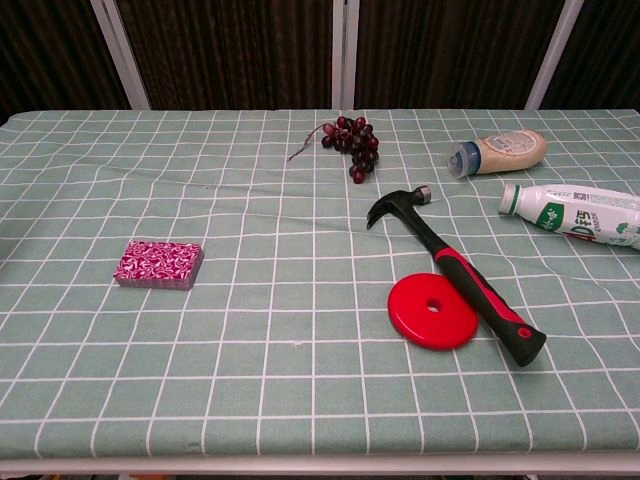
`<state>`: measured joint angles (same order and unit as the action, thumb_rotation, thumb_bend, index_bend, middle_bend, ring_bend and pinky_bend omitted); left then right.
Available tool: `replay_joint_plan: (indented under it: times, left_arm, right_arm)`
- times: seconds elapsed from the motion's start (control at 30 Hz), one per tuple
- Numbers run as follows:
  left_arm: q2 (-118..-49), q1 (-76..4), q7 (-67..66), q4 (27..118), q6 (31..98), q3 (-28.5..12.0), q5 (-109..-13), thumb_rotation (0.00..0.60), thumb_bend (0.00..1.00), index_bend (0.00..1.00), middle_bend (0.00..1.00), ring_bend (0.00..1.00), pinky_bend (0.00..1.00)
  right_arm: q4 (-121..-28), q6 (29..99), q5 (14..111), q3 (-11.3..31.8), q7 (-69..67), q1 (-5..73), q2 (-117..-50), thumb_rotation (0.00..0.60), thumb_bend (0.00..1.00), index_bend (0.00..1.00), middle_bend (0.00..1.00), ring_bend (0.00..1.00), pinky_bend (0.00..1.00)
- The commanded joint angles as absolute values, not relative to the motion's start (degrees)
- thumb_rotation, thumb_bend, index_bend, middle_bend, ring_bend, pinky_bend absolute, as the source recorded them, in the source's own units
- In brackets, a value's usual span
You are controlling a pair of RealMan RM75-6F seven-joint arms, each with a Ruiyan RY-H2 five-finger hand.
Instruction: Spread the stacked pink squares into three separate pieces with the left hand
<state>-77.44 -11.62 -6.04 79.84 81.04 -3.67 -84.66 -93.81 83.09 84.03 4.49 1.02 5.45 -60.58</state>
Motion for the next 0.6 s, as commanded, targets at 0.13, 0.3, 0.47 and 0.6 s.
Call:
replay_joint_plan:
  times: [0.13, 0.3, 0.47, 0.6]
  left_arm:
    - [-77.2, -11.6, -5.9, 80.0, 80.5, -3.4, -84.4, 0.6, 0.0, 0.1, 0.06, 0.0, 0.1]
    - [-77.1, -11.7, -5.9, 80.1, 80.2, -3.3, -84.3, 0.6, 0.0, 0.1, 0.06, 0.0, 0.1]
    - [-76.8, -12.2, -6.1, 80.7, 79.6, -3.4, -84.4, 0.6, 0.0, 0.1, 0.06, 0.0, 0.1]
    - [-77.6, -12.1, -5.5, 79.9, 79.7, -2.8, -85.0, 0.6, 0.0, 0.1, 0.06, 0.0, 0.1]
  right_arm:
    - [-93.9, 82.7, 83.8, 4.5, 1.3, 5.6, -60.7, 0.6, 0.17, 0.0, 0.0, 0.0, 0.0]
    - [-94.1, 82.8, 83.6, 4.7, 1.3, 5.6, -60.8, 0.6, 0.17, 0.0, 0.0, 0.0, 0.0]
    - [-94.4, 82.8, 83.4, 5.2, 0.9, 5.9, -60.7, 0.6, 0.16, 0.0, 0.0, 0.0, 0.0]
    - [-94.5, 82.7, 83.9, 5.0, 1.0, 6.0, -60.1, 0.6, 0.16, 0.0, 0.0, 0.0, 0.0]
